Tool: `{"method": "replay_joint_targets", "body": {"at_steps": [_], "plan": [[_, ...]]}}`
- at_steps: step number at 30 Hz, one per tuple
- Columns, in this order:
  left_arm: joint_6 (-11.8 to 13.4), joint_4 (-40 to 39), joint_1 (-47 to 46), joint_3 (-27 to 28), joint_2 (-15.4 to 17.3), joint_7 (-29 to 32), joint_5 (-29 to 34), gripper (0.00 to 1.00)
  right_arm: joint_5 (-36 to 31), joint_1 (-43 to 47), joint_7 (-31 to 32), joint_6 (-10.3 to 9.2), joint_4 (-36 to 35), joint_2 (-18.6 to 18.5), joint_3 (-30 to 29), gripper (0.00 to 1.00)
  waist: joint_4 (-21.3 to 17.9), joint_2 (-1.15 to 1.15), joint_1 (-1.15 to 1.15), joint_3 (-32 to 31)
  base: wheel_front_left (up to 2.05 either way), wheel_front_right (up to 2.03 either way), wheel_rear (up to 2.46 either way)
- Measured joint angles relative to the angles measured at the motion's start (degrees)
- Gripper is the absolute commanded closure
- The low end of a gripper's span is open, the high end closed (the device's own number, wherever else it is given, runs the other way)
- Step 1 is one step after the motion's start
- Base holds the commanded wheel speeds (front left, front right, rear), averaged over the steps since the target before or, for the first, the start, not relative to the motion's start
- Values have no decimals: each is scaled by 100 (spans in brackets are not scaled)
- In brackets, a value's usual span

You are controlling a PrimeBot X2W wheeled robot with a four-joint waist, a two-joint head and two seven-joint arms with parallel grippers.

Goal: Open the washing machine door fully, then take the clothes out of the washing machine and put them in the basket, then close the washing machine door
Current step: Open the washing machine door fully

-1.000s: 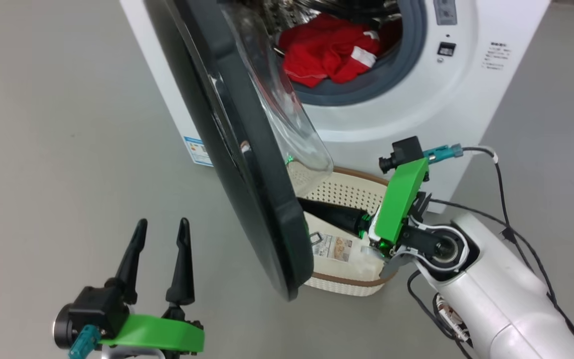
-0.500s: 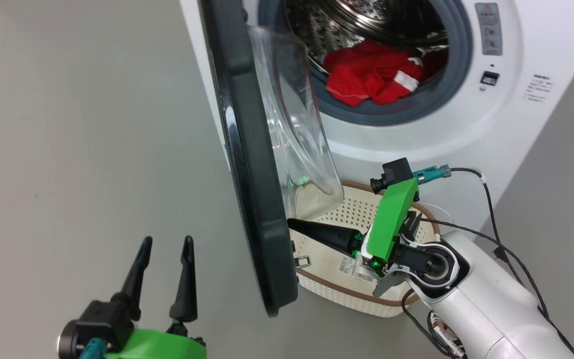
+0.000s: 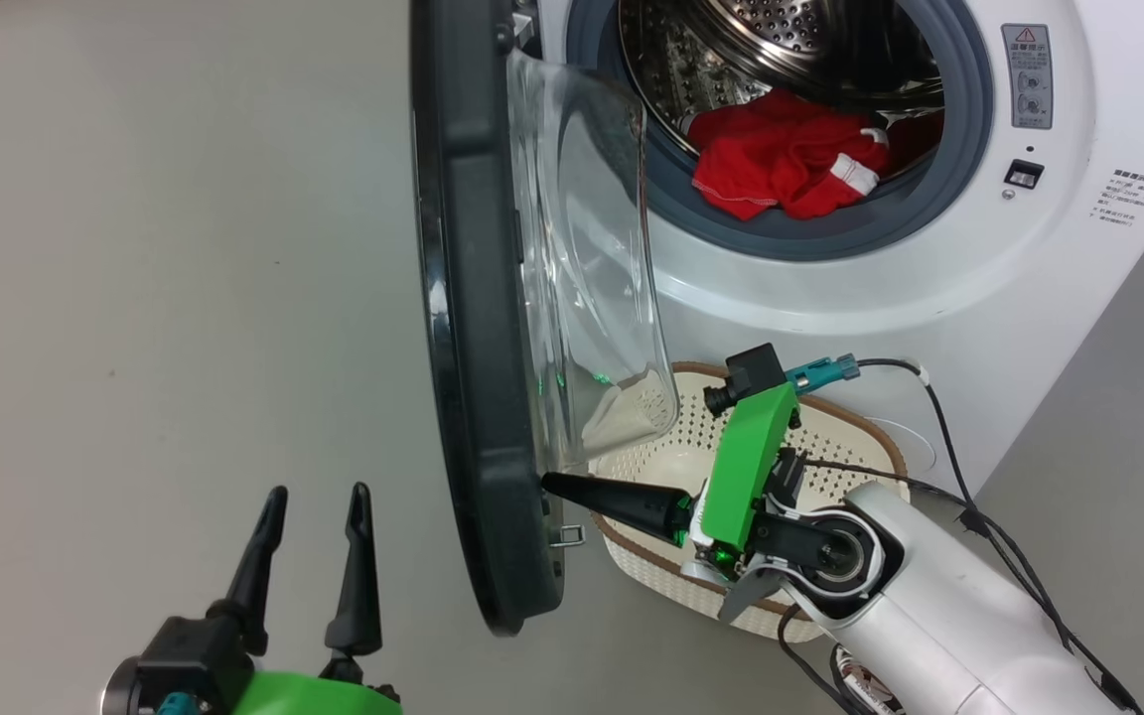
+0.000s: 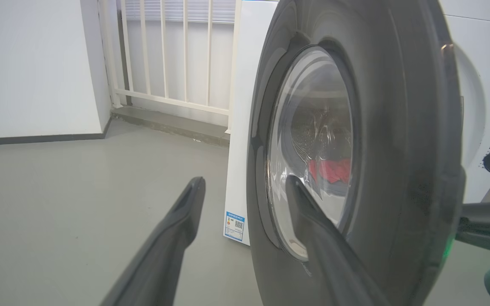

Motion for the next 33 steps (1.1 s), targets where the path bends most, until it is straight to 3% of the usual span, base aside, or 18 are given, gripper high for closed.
{"method": "replay_joint_targets", "body": {"at_steps": [14, 16, 17, 18, 23, 33], "plan": [[5, 34, 3, 14, 25, 0, -36, 0, -68, -140, -257, 0, 146, 2, 212, 99, -26, 0, 0, -1, 0, 0, 0], [5, 34, 3, 2, 29, 0, -36, 0, -119, -140, -333, 0, 127, -14, 222, 51, -36, 0, 0, -15, 0, 0, 0], [5, 33, 3, -5, 30, 0, -36, 0, -172, -140, -375, 0, 98, -35, 224, 11, -42, 0, 0, -26, 0, 0, 0], [5, 33, 3, -12, 33, 1, -36, 0, -246, -140, -417, 0, 64, -59, 223, 0, -49, 0, 0, -38, 0, 0, 0], [5, 75, 3, -30, 101, 37, -88, 0, -631, -124, -760, 0, -165, -286, 255, 0, -88, 0, 0, -109, 0, 0, 0], [31, 91, 113, -63, 166, 172, -160, 0, -2038, 157, -2162, 0, -506, -814, 517, 0, -176, 0, 0, -242, 0, 0, 0]]}}
